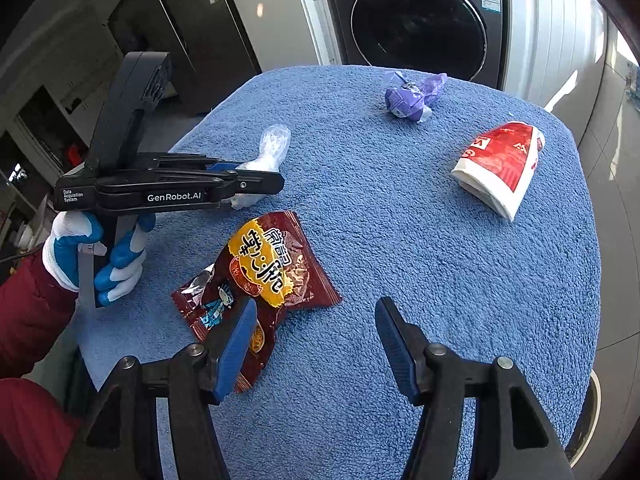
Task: Collect trash
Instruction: 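Grasp the white plastic bag with the left tool while the right tool grasps the chip bag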
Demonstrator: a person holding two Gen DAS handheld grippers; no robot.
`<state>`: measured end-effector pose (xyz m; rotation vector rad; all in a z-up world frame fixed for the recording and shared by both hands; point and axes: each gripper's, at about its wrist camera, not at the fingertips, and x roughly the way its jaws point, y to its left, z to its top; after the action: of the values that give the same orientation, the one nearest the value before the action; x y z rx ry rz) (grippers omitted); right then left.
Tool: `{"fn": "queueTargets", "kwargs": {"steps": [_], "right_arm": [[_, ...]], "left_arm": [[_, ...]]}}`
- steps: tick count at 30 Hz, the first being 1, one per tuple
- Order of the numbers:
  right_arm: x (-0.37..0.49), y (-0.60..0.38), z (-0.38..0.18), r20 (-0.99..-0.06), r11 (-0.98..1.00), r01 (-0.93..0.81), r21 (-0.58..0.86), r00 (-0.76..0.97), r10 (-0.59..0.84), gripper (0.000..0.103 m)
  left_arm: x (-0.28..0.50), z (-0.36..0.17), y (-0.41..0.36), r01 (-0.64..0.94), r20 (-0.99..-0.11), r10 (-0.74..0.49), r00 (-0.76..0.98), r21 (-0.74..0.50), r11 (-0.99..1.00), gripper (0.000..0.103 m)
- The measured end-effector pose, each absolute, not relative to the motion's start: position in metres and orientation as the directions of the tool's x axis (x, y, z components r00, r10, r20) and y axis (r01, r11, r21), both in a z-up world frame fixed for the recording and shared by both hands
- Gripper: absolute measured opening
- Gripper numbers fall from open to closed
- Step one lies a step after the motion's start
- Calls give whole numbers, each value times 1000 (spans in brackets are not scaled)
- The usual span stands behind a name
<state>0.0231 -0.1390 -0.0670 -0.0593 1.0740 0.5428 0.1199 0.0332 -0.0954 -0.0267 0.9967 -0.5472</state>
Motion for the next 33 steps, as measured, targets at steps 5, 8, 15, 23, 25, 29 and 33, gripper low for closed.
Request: {"fn": "queueTargets", "kwargs": {"steps": [5, 8, 15, 23, 25, 29, 33], "right_arm": [[36, -105, -79, -856, 834, -513, 204, 320, 406, 65], [42, -91, -90, -865, 823, -530, 204, 296, 404, 66], [46, -86, -99, -861, 810, -539, 231, 274, 428, 46], [38, -96, -92, -838, 805, -541, 246, 298, 456, 14], [34, -103, -84, -822, 808, -533, 252, 322, 469, 12], [25, -127, -64, -782, 823, -508, 255, 393, 485, 12], [14, -164, -53, -759, 855, -460, 242, 459, 462, 12]], "left_arm": [[110, -92, 63, 384, -780, -422, 462, -253, 888, 26], [108, -89, 84, 353, -770, -423, 478, -273, 895, 26], [97, -83, 110, 310, -762, -413, 499, -288, 906, 26], [81, -74, 102, 310, -764, -397, 509, -268, 912, 26], [76, -67, 97, 321, -761, -388, 519, -247, 914, 26], [66, -49, 86, 339, -750, -379, 542, -217, 915, 26], [59, -37, 62, 366, -749, -384, 540, -202, 908, 26]]}}
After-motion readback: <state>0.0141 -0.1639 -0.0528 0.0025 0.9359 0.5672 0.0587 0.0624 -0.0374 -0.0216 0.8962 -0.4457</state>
